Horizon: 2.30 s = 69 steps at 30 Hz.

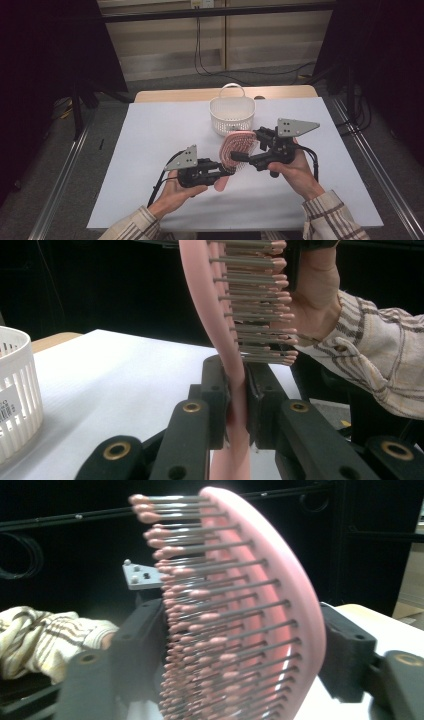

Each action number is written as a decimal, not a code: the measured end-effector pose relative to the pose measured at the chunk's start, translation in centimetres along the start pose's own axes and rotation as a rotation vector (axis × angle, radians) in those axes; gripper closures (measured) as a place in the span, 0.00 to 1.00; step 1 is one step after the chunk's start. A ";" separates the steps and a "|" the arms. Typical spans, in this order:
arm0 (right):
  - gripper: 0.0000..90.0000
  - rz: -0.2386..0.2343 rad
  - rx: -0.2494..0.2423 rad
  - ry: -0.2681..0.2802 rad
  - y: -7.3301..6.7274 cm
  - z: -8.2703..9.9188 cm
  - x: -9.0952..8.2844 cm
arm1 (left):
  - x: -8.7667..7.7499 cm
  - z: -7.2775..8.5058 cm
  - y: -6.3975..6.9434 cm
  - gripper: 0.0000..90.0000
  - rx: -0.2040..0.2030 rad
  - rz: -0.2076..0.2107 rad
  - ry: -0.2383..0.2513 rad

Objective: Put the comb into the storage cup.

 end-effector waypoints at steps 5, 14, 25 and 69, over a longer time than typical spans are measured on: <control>0.44 -0.025 0.001 0.009 -0.2 -0.1 -0.1 | 0.1 0.4 -0.1 0.90 -0.004 0.010 -0.014; 0.57 -0.058 -0.004 0.007 -0.5 0.0 0.1 | 0.1 0.4 0.0 0.90 -0.032 0.044 -0.011; 0.65 -0.077 0.002 -0.018 -0.9 0.1 0.2 | 0.1 0.7 0.1 0.89 -0.017 0.049 -0.035; 0.70 0.032 0.040 -0.062 0.0 -0.4 -0.3 | 0.3 1.2 -1.9 0.07 0.049 -0.201 -0.079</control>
Point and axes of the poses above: each handheld gripper's, and its own axes: x roughly forward along the jaws, z roughly out of its underside, y roughly to its right, the point moved 10 cm from there along x, roughly forward along the jaws, and after that the axes turned 8 degrees about -z, right-handed, at the moved point
